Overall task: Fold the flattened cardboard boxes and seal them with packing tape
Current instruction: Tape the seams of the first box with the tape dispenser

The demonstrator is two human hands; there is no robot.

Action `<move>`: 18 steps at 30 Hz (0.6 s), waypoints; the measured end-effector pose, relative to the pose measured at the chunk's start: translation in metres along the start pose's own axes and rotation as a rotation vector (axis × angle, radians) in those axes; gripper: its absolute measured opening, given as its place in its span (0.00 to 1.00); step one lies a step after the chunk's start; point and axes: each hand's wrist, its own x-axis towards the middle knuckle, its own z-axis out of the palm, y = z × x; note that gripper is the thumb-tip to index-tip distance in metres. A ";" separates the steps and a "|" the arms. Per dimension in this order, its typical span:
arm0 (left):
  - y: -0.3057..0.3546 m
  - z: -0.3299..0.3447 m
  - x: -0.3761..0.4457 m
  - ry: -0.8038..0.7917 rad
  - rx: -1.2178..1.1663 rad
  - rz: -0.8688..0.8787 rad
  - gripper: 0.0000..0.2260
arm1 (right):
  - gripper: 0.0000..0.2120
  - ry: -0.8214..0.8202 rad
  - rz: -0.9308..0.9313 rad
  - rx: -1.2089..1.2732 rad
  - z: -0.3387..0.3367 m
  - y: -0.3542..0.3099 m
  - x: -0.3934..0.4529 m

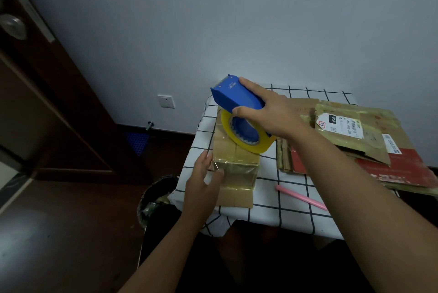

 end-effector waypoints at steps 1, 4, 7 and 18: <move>0.001 0.001 0.002 0.057 -0.024 -0.013 0.20 | 0.33 0.005 0.002 0.002 0.000 0.000 0.000; 0.000 0.007 0.006 0.146 0.039 -0.017 0.12 | 0.33 0.008 0.002 0.005 0.000 0.001 0.000; -0.003 0.011 0.011 0.169 0.059 0.007 0.10 | 0.33 0.006 0.004 0.002 0.000 0.000 -0.001; -0.021 -0.005 0.029 0.077 0.333 0.407 0.12 | 0.33 -0.005 0.009 -0.012 0.000 -0.002 -0.001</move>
